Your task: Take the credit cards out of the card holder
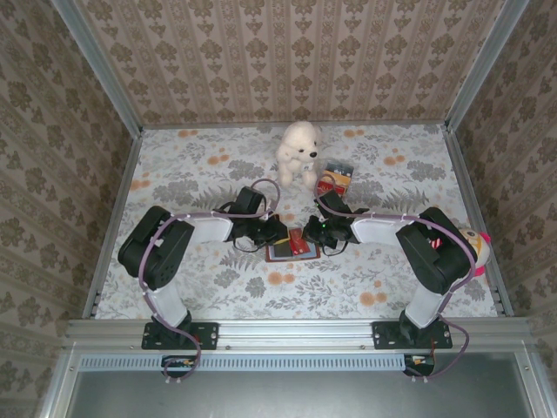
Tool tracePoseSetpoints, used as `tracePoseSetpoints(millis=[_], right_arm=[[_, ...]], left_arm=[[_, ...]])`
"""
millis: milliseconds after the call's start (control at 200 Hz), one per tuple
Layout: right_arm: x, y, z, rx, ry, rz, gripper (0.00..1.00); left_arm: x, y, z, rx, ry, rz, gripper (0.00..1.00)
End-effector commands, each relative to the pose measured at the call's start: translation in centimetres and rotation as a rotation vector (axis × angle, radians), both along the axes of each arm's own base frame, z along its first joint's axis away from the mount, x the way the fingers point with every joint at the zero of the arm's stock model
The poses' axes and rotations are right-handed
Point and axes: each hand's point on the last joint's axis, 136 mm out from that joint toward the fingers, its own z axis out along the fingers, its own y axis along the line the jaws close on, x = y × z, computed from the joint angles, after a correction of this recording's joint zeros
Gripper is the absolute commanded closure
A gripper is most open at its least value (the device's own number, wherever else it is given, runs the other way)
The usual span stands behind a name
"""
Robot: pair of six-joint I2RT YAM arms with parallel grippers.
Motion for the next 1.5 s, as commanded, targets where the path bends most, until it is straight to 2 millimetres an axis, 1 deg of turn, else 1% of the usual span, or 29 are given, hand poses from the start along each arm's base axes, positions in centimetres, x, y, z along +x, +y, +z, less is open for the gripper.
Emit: tracePoseSetpoints(millis=[0, 150, 305, 420, 495, 535, 595, 660, 805, 845, 860, 885, 980, 1065, 1185, 1215, 1235, 1240, 1255, 1340, 1405, 1495], right_arm=[[-4.0, -4.9, -4.6, -0.22, 0.161, -0.057, 0.88], [-3.7, -4.7, -4.1, -0.21, 0.149, -0.057, 0.88], [-3.4, -4.1, -3.9, -0.188, 0.15, -0.052, 0.88], [-3.0, -3.5, -2.9, -0.155, 0.131, -0.038, 0.88], [-2.5, -2.7, -1.3, -0.114, 0.091, -0.019, 0.87], [-2.2, -2.3, -0.1, -0.09, 0.061, -0.003, 0.84], [-1.7, -1.5, 2.1, -0.042, 0.004, 0.022, 0.79], [-1.3, -0.9, 4.8, 0.009, -0.066, 0.048, 0.71], [-1.0, 0.5, 10.8, 0.134, -0.216, 0.112, 0.53], [-1.0, 0.9, 11.7, 0.167, -0.234, 0.124, 0.46], [-1.1, 1.0, 13.0, 0.193, -0.265, 0.129, 0.44], [-1.1, 1.2, 13.9, 0.22, -0.287, 0.138, 0.4], [-1.0, 2.0, 16.6, 0.315, -0.349, 0.177, 0.27], [-0.8, 2.5, 18.0, 0.388, -0.368, 0.209, 0.22], [-0.1, 3.2, 19.3, 0.51, -0.367, 0.254, 0.18], [0.0, 3.4, 20.0, 0.554, -0.37, 0.267, 0.17], [0.0, 3.5, 20.6, 0.582, -0.376, 0.276, 0.16], [0.2, 3.6, 20.2, 0.584, -0.362, 0.275, 0.16], [0.3, 3.7, 19.9, 0.596, -0.35, 0.276, 0.16], [0.6, 3.9, 21.1, 0.656, -0.369, 0.299, 0.16], [0.6, 4.0, 22.0, 0.688, -0.385, 0.321, 0.2], [0.6, 4.0, 22.9, 0.723, -0.4, 0.337, 0.3]], left_arm=[[-0.6, 1.1, 0.3, 0.015, 0.0, -0.016, 0.93], [-0.8, 2.0, 1.3, 0.046, -0.02, -0.025, 0.93], [-1.5, 3.2, 2.3, 0.115, -0.042, -0.06, 0.93], [-1.9, 4.2, 3.3, 0.156, -0.071, -0.072, 0.93], [-2.0, 5.0, 4.4, 0.186, -0.104, -0.069, 0.93], [-1.9, 5.3, 5.2, 0.192, -0.127, -0.062, 0.93], [-1.8, 5.6, 6.6, 0.187, -0.163, -0.051, 0.93], [-1.5, 5.8, 8.2, 0.173, -0.208, -0.033, 0.93], [-0.8, 5.0, 12.3, 0.069, -0.294, 0.004, 0.93], [-0.7, 4.7, 13.4, 0.031, -0.308, 0.015, 0.92], [-0.6, 4.5, 13.9, 0.017, -0.313, 0.018, 0.93], [-0.6, 4.3, 14.5, -0.007, -0.323, 0.022, 0.93], [-0.5, 3.7, 16.9, -0.098, -0.355, 0.035, 0.92], [-0.4, 3.3, 18.5, -0.18, -0.357, 0.047, 0.92], [-0.1, 3.1, 20.4, -0.288, -0.354, 0.084, 0.92], [0.1, 3.2, 20.8, -0.306, -0.358, 0.099, 0.92], [-0.2, 3.0, 21.1, -0.33, -0.348, 0.083, 0.92], [-0.2, 3.0, 21.1, -0.333, -0.348, 0.083, 0.92], [-0.2, 2.9, 21.2, -0.342, -0.347, 0.085, 0.92], [-0.1, 2.8, 21.8, -0.38, -0.345, 0.092, 0.92], [0.1, 2.9, 21.9, -0.401, -0.339, 0.103, 0.92], [0.3, 2.9, 22.4, -0.434, -0.336, 0.115, 0.93]])
